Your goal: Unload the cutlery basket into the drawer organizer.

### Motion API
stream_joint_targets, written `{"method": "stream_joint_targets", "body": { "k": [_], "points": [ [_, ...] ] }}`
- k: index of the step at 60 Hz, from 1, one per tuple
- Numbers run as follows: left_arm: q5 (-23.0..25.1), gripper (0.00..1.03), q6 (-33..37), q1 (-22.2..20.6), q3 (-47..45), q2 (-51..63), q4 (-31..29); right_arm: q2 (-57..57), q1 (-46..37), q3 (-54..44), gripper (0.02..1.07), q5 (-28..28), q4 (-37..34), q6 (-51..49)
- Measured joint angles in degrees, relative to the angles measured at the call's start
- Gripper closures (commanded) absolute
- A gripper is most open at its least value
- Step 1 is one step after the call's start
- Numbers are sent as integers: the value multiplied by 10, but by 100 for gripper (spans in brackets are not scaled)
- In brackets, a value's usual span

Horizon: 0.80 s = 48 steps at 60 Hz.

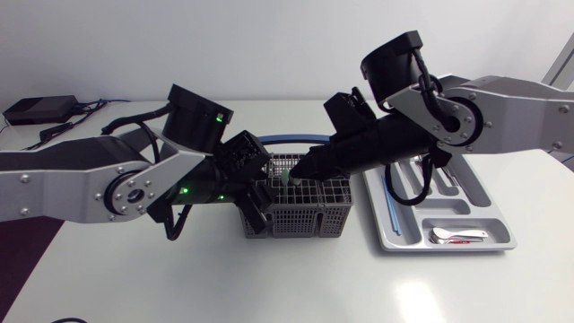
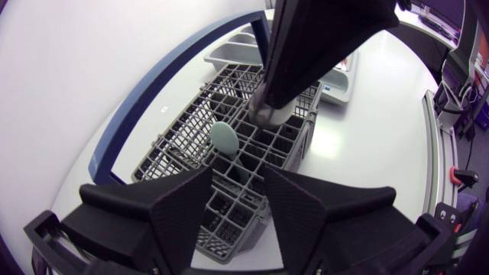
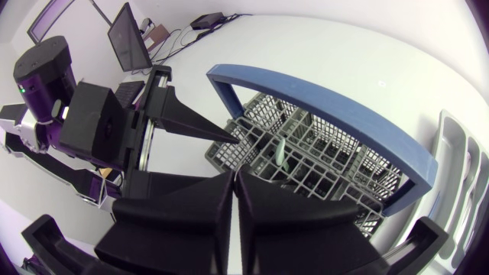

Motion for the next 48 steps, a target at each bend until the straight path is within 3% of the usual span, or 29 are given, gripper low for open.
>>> {"method": "stream_joint_targets", "body": {
  "k": [32,41,48],
  "points": [
    [1,54,0,0,-2,0,2,-111,-21,42,101,-57,-110,0],
    [14,54,0,1,-3,-2,-2,-160,-59,61,101,-56,-170,-9],
    [30,47,0,1,-3,-9,-21,-198,-115,67,101,-37,-211,-40]
  ]
}}
